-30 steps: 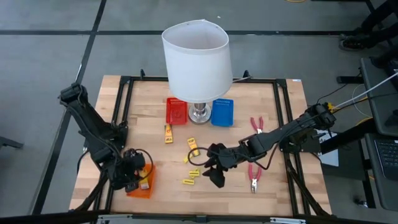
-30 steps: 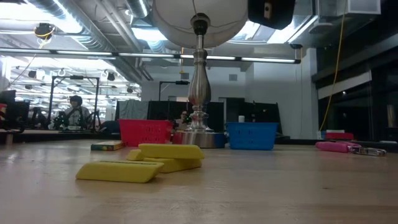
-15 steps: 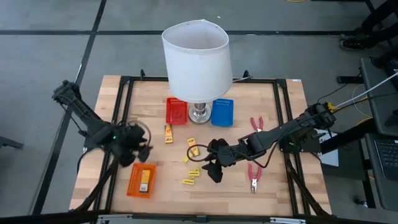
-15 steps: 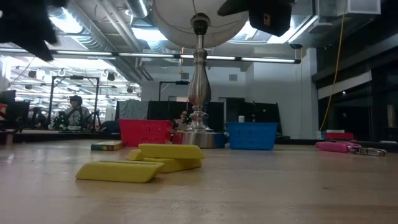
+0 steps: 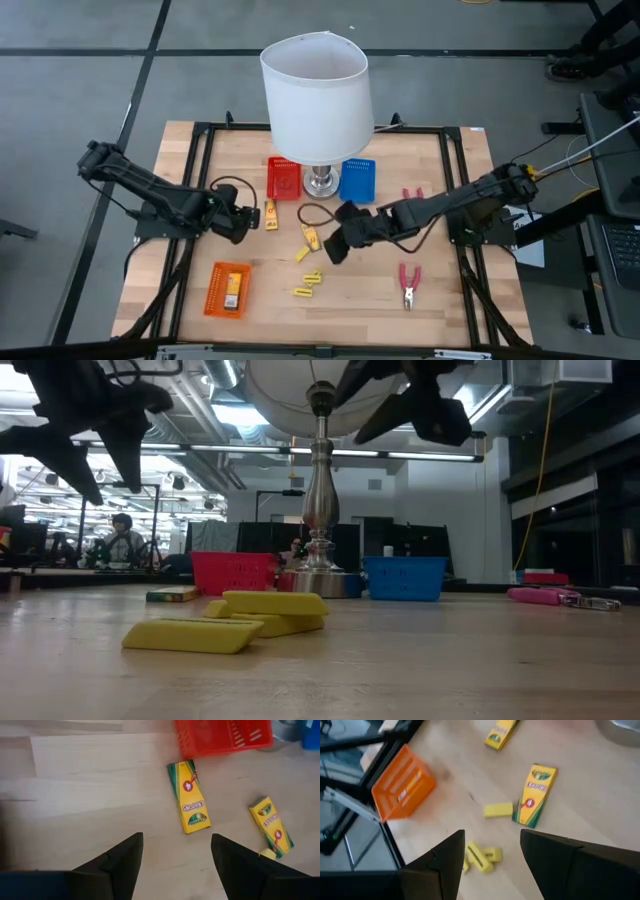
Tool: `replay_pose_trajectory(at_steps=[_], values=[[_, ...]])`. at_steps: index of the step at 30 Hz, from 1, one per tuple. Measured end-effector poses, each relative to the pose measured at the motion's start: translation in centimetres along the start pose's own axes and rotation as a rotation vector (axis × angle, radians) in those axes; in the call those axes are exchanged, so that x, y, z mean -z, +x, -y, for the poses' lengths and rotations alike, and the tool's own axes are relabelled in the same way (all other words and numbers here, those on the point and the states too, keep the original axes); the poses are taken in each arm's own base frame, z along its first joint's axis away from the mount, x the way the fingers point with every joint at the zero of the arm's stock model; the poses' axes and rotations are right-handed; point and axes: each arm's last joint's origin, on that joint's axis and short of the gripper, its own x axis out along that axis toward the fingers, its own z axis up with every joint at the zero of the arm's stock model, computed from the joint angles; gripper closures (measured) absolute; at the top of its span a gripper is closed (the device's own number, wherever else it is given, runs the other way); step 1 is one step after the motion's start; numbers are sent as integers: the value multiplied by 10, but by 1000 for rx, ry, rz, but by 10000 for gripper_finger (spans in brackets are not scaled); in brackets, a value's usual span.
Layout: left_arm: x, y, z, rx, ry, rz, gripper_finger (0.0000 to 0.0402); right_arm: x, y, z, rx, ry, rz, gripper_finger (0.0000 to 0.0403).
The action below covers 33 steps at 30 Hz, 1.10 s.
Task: Pick & Place School Supplies
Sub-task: Put the yellow crayon box into the orange basket
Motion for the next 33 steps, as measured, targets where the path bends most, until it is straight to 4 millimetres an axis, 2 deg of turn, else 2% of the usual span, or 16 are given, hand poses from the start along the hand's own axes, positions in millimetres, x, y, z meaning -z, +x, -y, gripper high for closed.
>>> replay_pose_trajectory(at_steps=[4, 8, 15, 21, 27, 33], values=[[1, -1, 0, 8, -15, 9, 169, -12, 9, 6, 3, 80, -3, 206], [3, -4, -2, 28, -20, 16, 170, -17, 33, 18, 23, 93, -81, 206], [7, -6, -2, 52, -12, 10, 169, -10, 74, 23, 14, 53, -120, 206], [9, -8, 2, 99, -14, 3, 173, -7, 97, 31, 75, 20, -41, 192], [11, -8, 6, 133, 5, -16, 173, -9, 101, 37, 140, 23, 7, 170], [12, -9, 10, 176, 12, -30, 173, -14, 106, 51, 196, 105, -62, 179]])
